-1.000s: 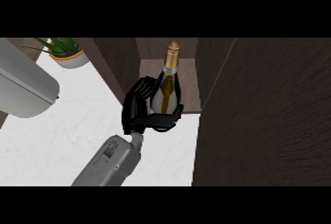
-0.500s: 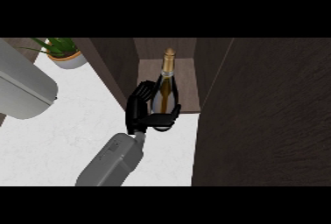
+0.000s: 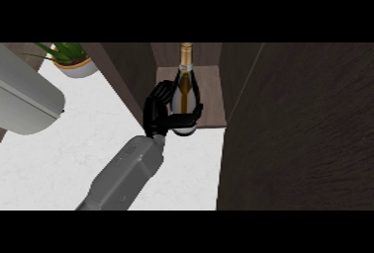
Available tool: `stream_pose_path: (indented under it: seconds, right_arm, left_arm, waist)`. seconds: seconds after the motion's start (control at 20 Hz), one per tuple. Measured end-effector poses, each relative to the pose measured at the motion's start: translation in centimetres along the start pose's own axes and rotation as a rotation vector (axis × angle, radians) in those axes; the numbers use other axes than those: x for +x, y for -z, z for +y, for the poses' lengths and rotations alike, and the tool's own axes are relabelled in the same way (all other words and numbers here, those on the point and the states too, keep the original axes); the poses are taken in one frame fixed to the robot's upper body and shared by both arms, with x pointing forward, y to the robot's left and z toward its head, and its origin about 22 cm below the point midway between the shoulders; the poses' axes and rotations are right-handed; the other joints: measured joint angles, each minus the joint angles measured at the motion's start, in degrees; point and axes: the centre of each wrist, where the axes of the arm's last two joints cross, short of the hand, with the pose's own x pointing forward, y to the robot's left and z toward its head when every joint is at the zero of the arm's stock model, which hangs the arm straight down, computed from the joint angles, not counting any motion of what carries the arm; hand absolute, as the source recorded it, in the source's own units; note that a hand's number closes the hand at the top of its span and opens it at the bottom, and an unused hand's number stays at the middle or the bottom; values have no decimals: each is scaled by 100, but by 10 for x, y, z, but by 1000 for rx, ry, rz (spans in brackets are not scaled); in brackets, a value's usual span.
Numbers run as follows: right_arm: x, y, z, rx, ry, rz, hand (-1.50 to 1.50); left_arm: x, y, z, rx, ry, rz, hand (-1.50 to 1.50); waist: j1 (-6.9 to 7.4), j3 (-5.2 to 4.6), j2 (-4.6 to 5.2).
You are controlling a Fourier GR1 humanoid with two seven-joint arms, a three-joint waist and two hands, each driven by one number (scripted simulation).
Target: Pick up the wine, place it into the cabinet and close the cabinet
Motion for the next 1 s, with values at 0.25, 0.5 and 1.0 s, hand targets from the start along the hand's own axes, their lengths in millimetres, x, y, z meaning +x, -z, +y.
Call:
stream_pose_path:
  seconds: [0.25,0.5,1.0]
  right_arm:
    - [-2,-1,-1,5,1,-4,-150]
    - [-1,0,-2,4,-3,-2,-150]
    - [-3,1,2,15,27,2,-150]
  left_arm:
    - [6,14,-7,16,-10,14,150]
    - [19,29,-18,32,-5,17,150]
    - [35,62,-15,86,111,-6,150]
  waist:
    - [-11,1,3]
    - [-4,2,4]
    - [-12,-2,39]
